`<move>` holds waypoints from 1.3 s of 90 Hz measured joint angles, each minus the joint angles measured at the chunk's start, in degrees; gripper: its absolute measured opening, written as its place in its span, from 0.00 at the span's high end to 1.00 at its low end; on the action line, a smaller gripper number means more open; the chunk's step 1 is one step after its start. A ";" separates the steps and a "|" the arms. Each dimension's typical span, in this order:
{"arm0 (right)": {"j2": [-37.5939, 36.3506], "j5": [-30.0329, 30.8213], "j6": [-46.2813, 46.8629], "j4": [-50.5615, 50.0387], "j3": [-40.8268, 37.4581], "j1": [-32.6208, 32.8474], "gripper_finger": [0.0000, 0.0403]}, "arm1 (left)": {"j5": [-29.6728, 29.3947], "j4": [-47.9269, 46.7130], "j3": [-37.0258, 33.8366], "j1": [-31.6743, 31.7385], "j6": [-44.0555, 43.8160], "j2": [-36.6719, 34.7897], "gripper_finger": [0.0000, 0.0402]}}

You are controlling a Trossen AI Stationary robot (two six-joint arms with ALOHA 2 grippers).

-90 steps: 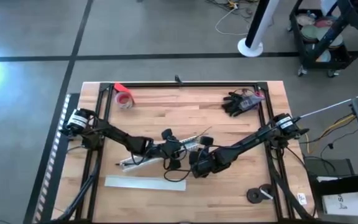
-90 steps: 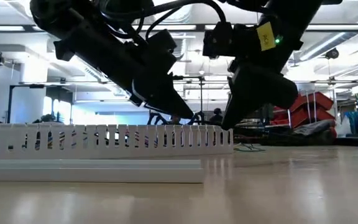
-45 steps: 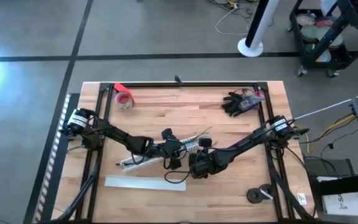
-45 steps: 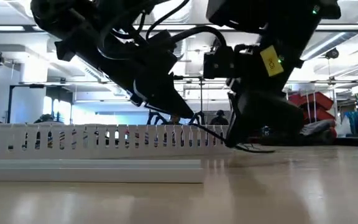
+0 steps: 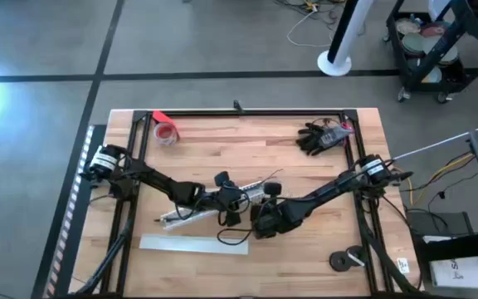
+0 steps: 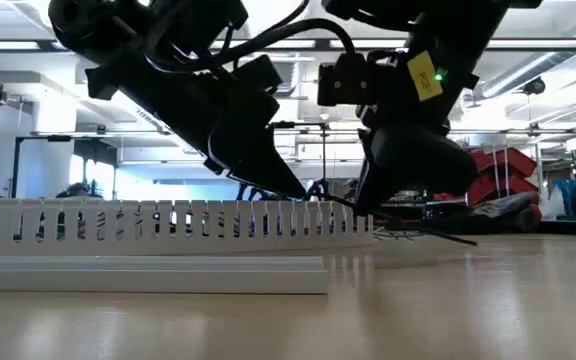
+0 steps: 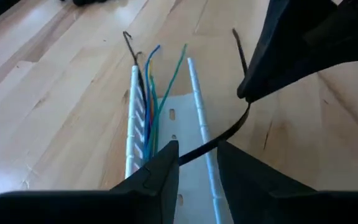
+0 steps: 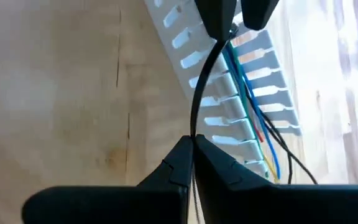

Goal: Ziptie cables
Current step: Put the zip-tied cables in the cable duct

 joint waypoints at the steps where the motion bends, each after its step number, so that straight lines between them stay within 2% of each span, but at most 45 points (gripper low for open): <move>1: 0.00 0.00 -0.05 -0.15 0.00 0.00 1.00 | -0.04 0.00 0.00 0.00 0.00 0.00 0.76; 36: 0.22 0.22 -0.71 -2.22 0.00 0.00 1.00 | -0.32 0.17 -0.02 0.37 -1.07 0.00 0.76; 63: 0.28 3.23 -1.96 -7.51 0.87 -0.02 1.00 | -0.32 -1.09 -0.07 0.37 -1.29 0.00 0.76; 117: 0.28 0.99 -10.63 -4.31 1.62 0.00 1.00 | -0.45 -0.61 -0.11 1.55 -3.23 0.00 0.76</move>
